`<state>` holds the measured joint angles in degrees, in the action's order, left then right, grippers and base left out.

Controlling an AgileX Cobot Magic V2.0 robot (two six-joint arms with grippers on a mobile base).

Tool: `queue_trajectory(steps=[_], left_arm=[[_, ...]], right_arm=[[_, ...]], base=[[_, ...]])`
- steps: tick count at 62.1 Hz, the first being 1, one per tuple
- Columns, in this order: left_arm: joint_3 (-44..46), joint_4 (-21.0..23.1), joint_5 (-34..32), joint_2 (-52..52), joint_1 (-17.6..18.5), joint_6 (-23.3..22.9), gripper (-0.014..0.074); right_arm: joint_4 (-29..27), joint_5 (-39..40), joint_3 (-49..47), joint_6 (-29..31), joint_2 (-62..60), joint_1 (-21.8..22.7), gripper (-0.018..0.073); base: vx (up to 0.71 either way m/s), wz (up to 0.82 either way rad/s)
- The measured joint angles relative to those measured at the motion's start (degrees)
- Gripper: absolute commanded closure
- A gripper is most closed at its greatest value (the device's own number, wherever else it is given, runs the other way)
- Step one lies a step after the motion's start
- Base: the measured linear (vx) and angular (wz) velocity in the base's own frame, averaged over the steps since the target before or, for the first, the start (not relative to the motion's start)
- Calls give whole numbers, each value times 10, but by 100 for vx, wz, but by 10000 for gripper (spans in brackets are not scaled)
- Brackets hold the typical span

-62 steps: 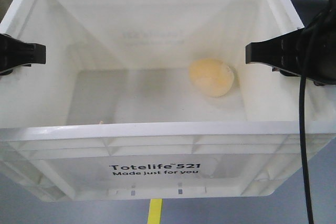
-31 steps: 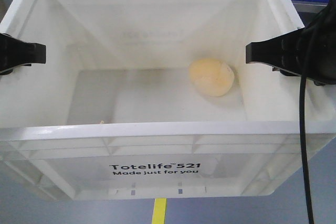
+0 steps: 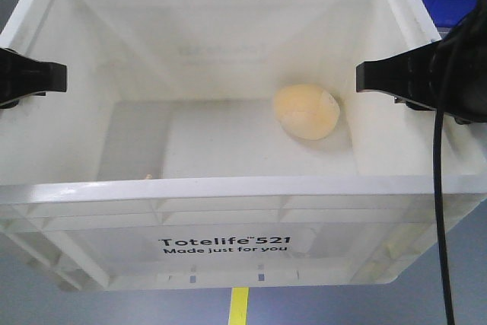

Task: Place moving items into box and shelve
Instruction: 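Hold the tote with both grippers while the base drives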

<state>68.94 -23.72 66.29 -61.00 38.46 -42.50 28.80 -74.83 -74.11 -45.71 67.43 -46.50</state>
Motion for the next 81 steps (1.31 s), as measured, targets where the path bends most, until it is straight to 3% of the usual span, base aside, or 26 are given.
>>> queue_trajectory(steps=[81], left_arm=[[0, 0, -1, -1, 0, 0, 503]], right_arm=[[0, 0, 0, 0, 0, 0, 559]], base=[[49, -2]])
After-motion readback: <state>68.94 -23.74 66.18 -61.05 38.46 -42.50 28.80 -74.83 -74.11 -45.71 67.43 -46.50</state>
